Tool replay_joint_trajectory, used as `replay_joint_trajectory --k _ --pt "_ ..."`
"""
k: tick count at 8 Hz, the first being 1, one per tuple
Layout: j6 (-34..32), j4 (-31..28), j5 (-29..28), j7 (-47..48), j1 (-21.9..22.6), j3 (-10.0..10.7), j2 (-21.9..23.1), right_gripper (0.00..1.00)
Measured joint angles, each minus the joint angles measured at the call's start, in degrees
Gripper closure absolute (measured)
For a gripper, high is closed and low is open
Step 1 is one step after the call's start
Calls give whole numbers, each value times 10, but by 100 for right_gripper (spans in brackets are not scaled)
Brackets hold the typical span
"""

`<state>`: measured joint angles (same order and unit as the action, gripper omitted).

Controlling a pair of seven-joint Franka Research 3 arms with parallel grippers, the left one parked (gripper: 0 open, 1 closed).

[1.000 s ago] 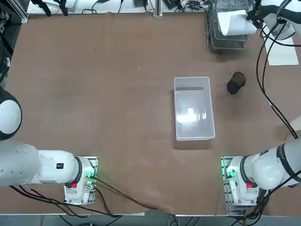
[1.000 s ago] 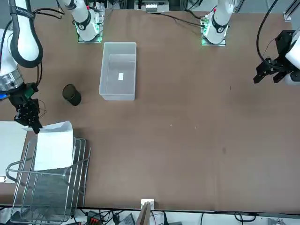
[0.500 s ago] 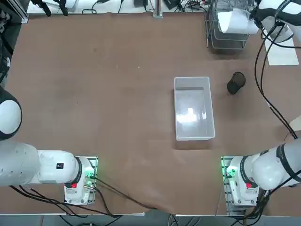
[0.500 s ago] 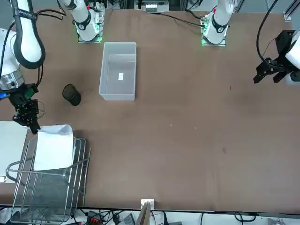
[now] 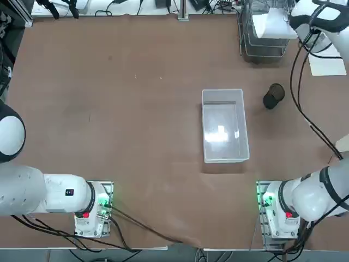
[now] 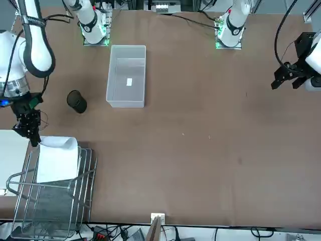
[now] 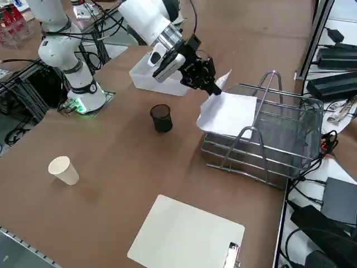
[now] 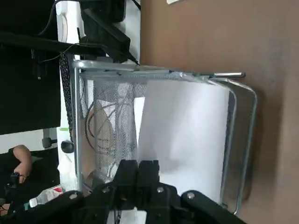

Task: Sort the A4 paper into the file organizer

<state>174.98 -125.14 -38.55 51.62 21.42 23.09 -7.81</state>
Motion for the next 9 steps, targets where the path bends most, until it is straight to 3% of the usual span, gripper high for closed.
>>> replay_joint_trajectory --k 4,9 --pt "3 0 0 -33 5 2 -4 99" --pt "-79 -12 0 -58 -2 10 40 99"
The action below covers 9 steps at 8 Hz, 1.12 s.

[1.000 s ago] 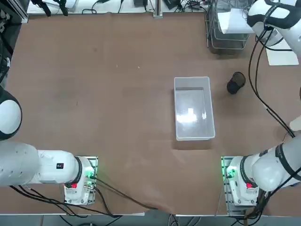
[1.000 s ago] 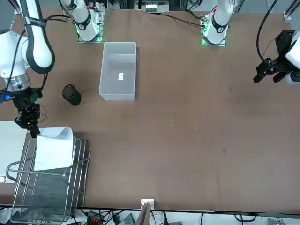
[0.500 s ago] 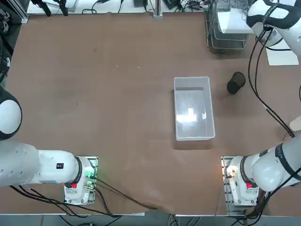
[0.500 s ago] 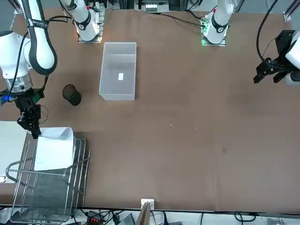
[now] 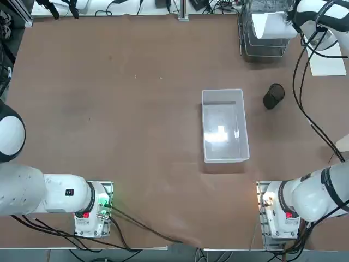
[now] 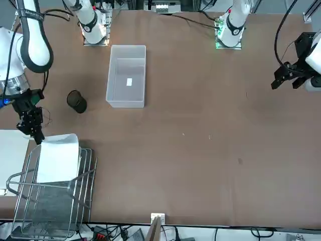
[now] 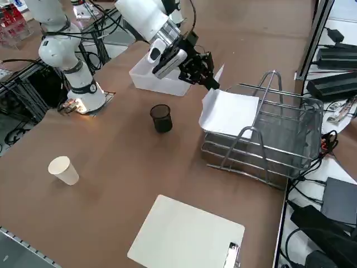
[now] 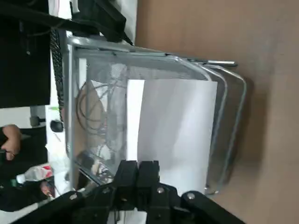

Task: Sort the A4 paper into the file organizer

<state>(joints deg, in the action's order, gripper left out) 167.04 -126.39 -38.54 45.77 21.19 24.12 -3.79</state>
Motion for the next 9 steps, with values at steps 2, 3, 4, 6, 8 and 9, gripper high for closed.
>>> replay_joint_trajectory --k 2,3,4,6,8,9 --pt "0 -28 0 -20 0 0 -1 99" --pt "0 -39 0 -24 0 0 -2 99" --pt "0 -48 0 -29 0 0 -2 99" --pt "1 -57 0 -40 0 0 -2 99" --pt "3 -56 0 -54 0 0 -1 99" --pt "5 -49 0 -59 0 0 0 99"
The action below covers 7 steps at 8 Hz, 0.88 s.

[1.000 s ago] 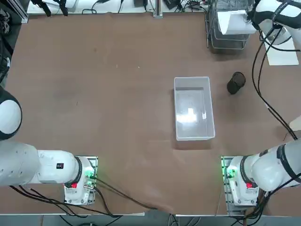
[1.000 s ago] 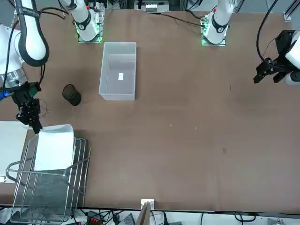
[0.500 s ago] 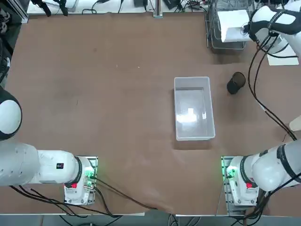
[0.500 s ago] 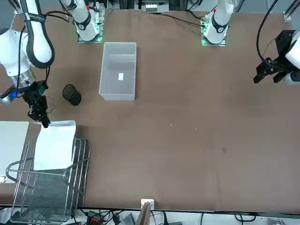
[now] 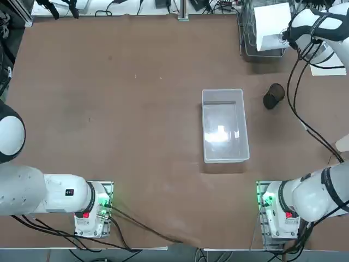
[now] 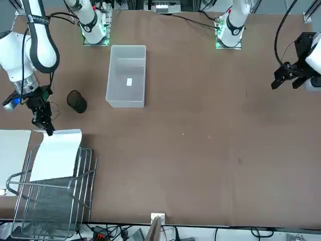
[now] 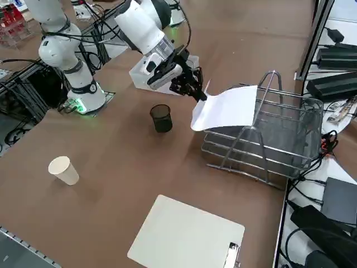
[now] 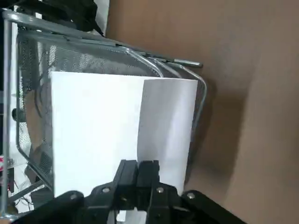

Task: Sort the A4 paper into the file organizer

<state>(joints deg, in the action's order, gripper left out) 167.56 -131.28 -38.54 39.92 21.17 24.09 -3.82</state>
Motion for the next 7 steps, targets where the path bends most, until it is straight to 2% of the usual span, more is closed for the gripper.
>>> replay_joint_trajectory --k 4,7 --pt "-3 49 0 -2 -2 0 -6 99" --pt "-1 71 0 -2 -2 0 -33 99"
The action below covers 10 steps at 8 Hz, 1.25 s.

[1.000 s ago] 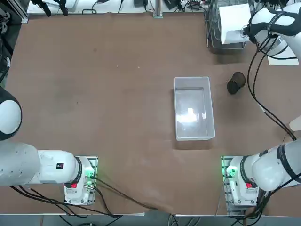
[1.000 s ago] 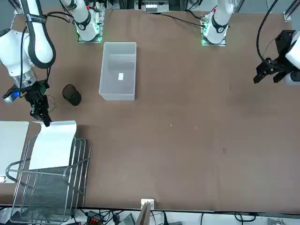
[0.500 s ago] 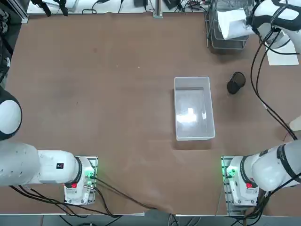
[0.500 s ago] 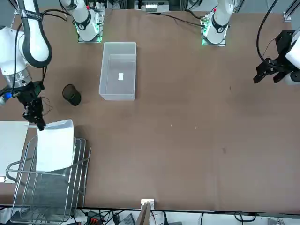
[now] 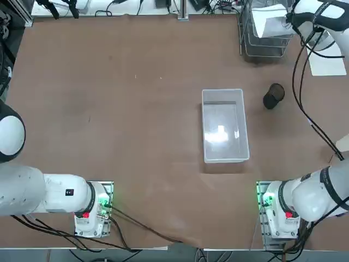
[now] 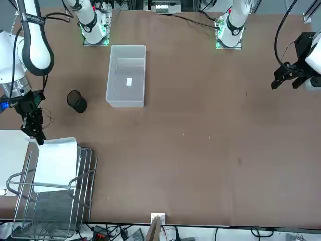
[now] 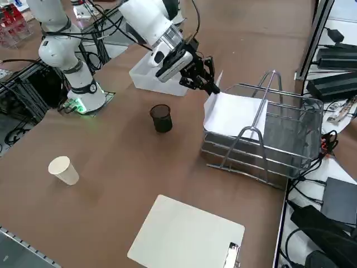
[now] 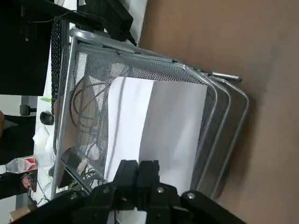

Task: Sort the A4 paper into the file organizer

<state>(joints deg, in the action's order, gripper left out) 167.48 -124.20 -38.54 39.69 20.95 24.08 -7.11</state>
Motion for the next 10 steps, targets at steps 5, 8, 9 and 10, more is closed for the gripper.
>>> replay_joint_trajectory --k 5,8,9,10 --pt "74 -24 0 1 24 -6 -8 99" --pt "79 -32 0 0 25 -3 -7 99" --pt "77 -42 0 0 25 -2 -5 99" --pt "72 -52 0 0 25 -2 -2 99"
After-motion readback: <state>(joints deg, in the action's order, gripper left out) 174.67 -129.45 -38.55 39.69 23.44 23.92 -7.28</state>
